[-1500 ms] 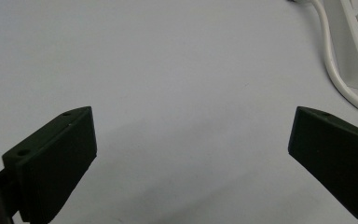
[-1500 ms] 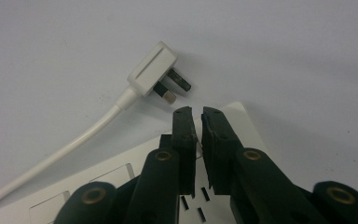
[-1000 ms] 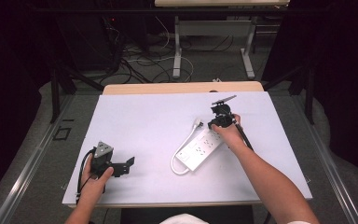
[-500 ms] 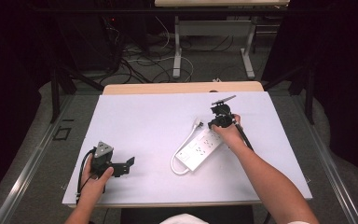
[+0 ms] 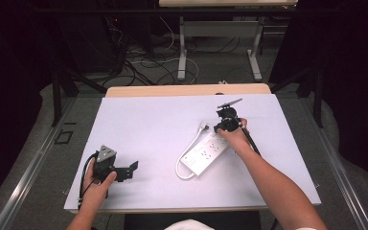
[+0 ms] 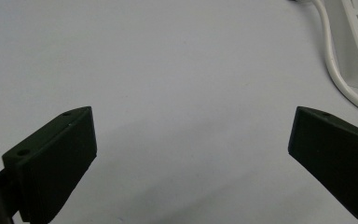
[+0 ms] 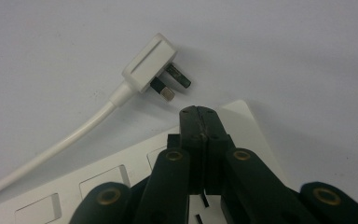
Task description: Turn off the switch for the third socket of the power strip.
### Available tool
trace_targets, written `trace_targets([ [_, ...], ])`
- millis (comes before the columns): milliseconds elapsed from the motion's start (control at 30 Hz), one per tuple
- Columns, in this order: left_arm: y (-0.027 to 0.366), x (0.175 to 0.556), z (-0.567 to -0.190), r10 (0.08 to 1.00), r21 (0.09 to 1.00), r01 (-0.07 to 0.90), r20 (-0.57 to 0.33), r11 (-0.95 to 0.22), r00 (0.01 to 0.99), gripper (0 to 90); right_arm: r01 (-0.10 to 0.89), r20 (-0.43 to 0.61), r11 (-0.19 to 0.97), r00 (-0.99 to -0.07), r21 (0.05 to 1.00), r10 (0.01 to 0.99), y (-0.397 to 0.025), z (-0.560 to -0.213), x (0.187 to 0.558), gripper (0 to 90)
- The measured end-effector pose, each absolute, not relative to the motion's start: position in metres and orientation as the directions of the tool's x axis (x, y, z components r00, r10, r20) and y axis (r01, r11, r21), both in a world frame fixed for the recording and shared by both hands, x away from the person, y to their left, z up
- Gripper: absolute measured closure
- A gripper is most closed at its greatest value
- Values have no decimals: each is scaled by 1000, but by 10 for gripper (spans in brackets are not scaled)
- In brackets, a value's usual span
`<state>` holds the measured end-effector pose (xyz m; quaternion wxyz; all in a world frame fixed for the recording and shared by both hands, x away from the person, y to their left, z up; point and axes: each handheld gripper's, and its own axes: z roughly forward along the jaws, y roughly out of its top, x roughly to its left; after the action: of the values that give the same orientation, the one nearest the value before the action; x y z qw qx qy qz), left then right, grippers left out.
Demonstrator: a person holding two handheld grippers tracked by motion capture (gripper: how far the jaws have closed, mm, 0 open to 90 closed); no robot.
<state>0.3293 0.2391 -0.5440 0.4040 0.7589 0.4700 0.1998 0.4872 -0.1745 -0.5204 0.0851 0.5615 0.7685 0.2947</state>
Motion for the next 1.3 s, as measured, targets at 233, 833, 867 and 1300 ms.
trace_targets([
  [233,238,329,-545,877,806,547,-75,-227,474,10,814,203,194,-354,547,913,-175,-520,487,900],
  [833,239,330,-544,875,801,549,-67,-240,479,10,813,229,168,-345,557,910,-177,-516,487,741],
  [867,239,330,-544,875,801,552,-78,-230,477,10,810,230,167,-346,562,910,-178,-515,487,717],
  [1300,239,330,-544,875,800,551,-69,-238,478,10,799,239,147,-343,584,908,-183,-510,487,404],
])
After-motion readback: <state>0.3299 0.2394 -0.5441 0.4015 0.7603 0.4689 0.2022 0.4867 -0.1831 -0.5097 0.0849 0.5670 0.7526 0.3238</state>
